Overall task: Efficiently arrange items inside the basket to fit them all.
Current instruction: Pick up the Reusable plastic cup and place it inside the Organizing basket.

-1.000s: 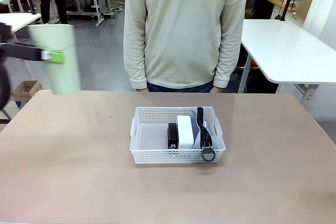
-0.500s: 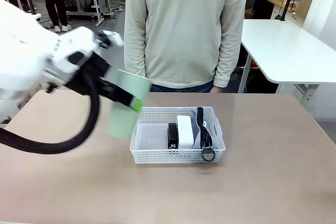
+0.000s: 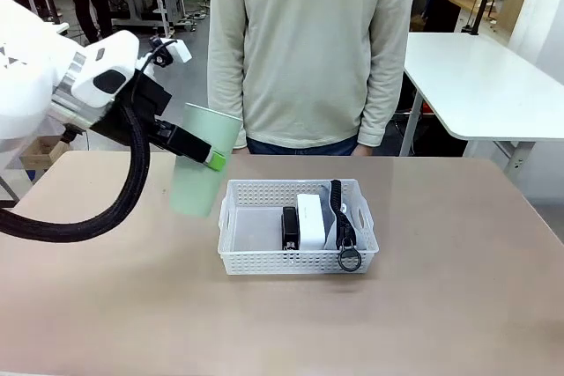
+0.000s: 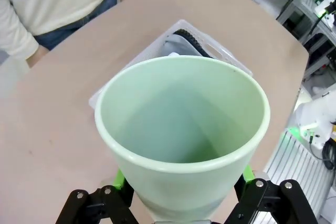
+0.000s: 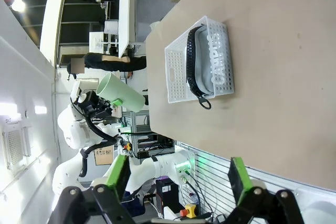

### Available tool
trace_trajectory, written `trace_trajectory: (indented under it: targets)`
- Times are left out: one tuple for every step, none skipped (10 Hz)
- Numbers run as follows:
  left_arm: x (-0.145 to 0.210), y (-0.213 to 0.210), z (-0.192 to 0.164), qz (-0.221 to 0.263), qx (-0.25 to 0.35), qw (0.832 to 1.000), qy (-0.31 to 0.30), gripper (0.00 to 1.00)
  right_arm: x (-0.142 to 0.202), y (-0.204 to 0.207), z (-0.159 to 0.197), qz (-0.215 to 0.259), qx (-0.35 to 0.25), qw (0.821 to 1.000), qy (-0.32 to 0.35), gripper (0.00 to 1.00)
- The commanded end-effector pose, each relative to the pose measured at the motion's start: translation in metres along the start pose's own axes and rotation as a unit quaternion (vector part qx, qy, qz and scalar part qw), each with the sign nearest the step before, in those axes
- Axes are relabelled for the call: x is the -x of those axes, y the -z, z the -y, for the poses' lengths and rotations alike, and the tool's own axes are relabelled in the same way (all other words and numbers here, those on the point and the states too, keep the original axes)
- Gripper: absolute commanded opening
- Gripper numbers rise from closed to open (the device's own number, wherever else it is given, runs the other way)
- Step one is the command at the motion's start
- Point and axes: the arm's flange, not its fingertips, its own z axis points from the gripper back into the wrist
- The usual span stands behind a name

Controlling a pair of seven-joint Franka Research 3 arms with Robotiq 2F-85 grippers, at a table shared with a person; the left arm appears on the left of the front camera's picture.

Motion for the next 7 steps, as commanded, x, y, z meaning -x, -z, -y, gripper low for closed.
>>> trace_trajectory:
  targets:
    - [0.001,0.005,0.002,-0.003,0.0,1.0,-0.004,0.88,0.0,0.0,0.002,-0.001,0.002,1.0,-0.012,1.0]
    - [-0.012,0.011,0.008,-0.071,0.027,0.996,-0.053,0.88,0.0,0.0,0.002,-0.001,0.002,1.0,-0.012,1.0]
    - [-0.037,0.019,0.023,-0.116,0.045,0.988,-0.087,0.88,0.0,0.0,0.002,-0.001,0.002,1.0,-0.012,1.0]
    - [-0.066,0.03,0.039,-0.138,0.028,0.986,-0.093,0.88,0.0,0.0,0.002,-0.001,0.002,1.0,-0.012,1.0]
    - [-0.084,0.042,0.047,-0.16,0.016,0.982,-0.099,0.88,0.0,0.0,0.002,-0.001,0.002,1.0,-0.012,1.0]
    - [-0.096,0.058,0.05,-0.176,0.011,0.976,-0.13,0.88,0.0,0.0,0.002,-0.001,0.002,1.0,-0.012,1.0]
    - [-0.101,0.072,0.047,-0.195,-0.009,0.958,-0.208,0.88,0.0,0.0,0.002,-0.001,0.002,1.0,-0.012,1.0]
